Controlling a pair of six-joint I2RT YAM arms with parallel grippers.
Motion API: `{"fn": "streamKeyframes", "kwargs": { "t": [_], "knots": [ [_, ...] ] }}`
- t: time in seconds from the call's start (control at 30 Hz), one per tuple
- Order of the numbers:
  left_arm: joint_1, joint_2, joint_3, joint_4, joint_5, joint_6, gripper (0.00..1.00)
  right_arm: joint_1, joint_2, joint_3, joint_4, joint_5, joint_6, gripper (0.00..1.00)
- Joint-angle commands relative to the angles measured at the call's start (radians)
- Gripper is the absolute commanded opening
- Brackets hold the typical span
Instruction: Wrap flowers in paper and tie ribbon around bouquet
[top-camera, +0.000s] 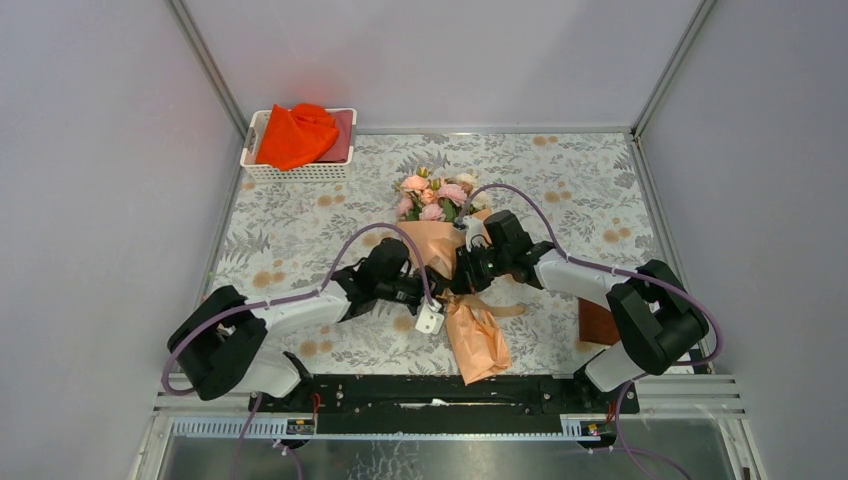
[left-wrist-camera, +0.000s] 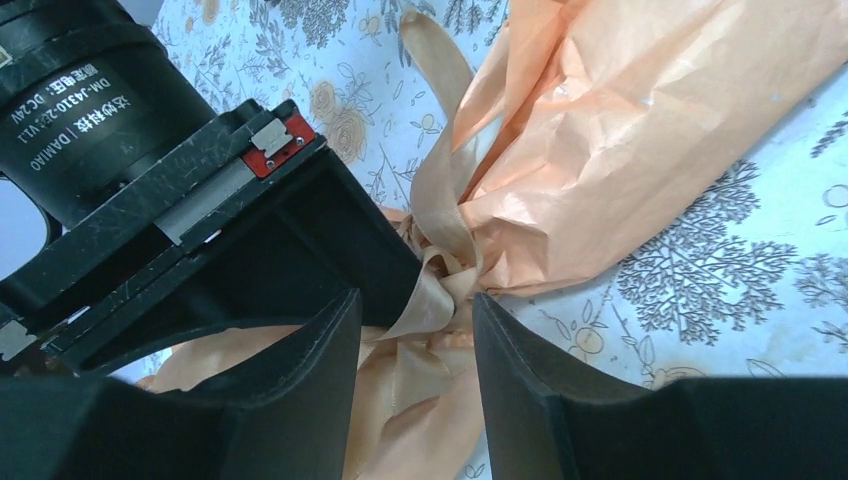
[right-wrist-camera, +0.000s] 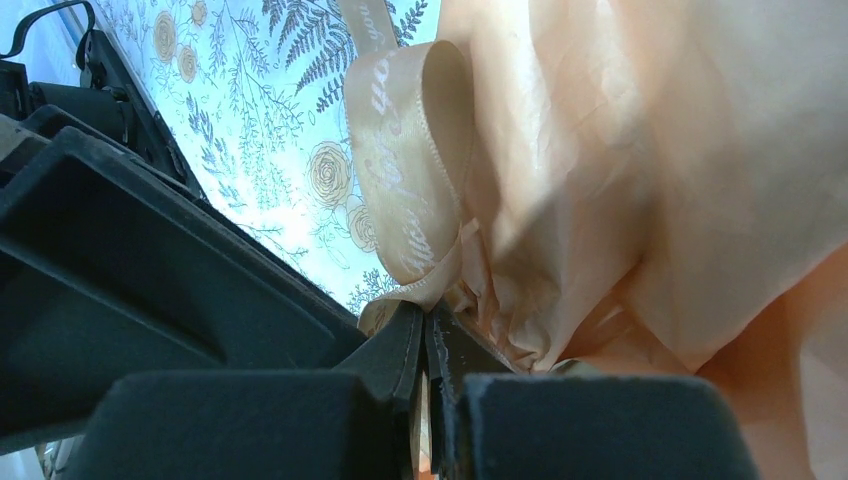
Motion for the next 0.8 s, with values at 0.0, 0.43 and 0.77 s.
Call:
{"fn": "streamKeyframes", "kwargs": {
  "t": [0.0, 0.43, 0.77],
  "knots": [
    [-0.004, 0.034, 0.013, 0.112, -0.037, 0.088, 0.48, -0.002, -0.004, 0.043, -0.019, -0.019, -0.021, 0.05],
    [-0.004, 0.06, 0.011, 0.06, -0.078, 0.204, 0.03, -0.002, -0.009, 0.053, -0.02, -0.011, -0.035, 0.07],
    [0.005, 0.026, 0.011, -0.004, -0.098, 0.181, 0.0, -0.002, -0.011, 0.078, -0.126, 0.128, -0.052, 0.17]
  ]
}}
